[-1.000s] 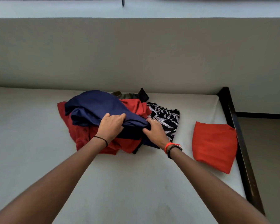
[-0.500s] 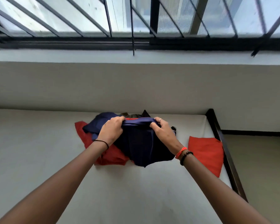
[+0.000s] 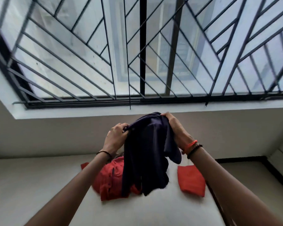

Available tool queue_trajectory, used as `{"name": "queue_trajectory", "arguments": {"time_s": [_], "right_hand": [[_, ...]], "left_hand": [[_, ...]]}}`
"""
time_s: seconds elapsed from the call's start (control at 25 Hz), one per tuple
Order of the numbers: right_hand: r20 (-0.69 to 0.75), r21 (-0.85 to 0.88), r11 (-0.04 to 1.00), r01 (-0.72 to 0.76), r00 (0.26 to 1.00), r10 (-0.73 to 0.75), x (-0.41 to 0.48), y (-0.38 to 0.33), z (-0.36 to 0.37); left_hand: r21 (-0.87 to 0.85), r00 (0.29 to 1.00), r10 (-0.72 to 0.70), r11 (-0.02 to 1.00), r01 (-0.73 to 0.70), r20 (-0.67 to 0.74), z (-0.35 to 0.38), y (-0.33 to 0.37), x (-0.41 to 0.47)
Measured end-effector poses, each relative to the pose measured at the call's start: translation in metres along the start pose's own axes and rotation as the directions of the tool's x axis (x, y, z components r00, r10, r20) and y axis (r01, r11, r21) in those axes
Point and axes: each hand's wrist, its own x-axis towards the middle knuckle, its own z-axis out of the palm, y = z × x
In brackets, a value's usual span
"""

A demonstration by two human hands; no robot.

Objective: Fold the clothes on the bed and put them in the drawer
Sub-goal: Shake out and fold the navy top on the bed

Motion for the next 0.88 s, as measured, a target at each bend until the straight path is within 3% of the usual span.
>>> {"name": "queue_trajectory", "arguments": {"time_s": [0.24,0.4,0.48,0.56,0.72,0.8,0.88], "right_hand": [[0.004,0.015,0.992,0.126,0.992,-0.126,-0.059,-0.087,0.025],[-0.031,-0.043,0.984,0.174,0.984,-0.176,-0.081,-0.130,0.029],[-0.033,-0.123,0.980,0.154,0.987,-0.159,-0.092,-0.146,0.027],[-0.058,-0.174,0.974,0.144,0.986,-0.156,-0.104,-0.161,0.021],[-0.131,-0.101,0.980,0.174,0.974,-0.186,-0.127,-0.191,-0.009],[-0.167,-0.091,0.978,0.190,0.965,-0.203,-0.133,-0.204,-0.030],[-0.231,-0.186,0.962,0.199,0.943,-0.240,-0.136,-0.212,-0.051]], "left_hand": [[-0.380,0.993,0.018,0.923,-0.062,-0.118,-0.045,0.092,-0.013],[-0.771,0.996,0.083,0.637,-0.021,0.042,-0.065,0.168,-0.034],[-0.738,0.982,0.156,0.674,-0.029,0.103,-0.063,0.192,-0.038],[-0.597,0.959,0.256,0.791,-0.136,0.121,-0.060,0.209,-0.037],[-0.355,0.894,0.393,0.884,-0.303,0.215,-0.053,0.213,-0.024],[-0.411,0.909,0.335,0.886,-0.215,0.247,-0.055,0.218,-0.027],[-0.498,0.932,0.270,0.859,-0.119,0.242,-0.056,0.224,-0.024]]}}
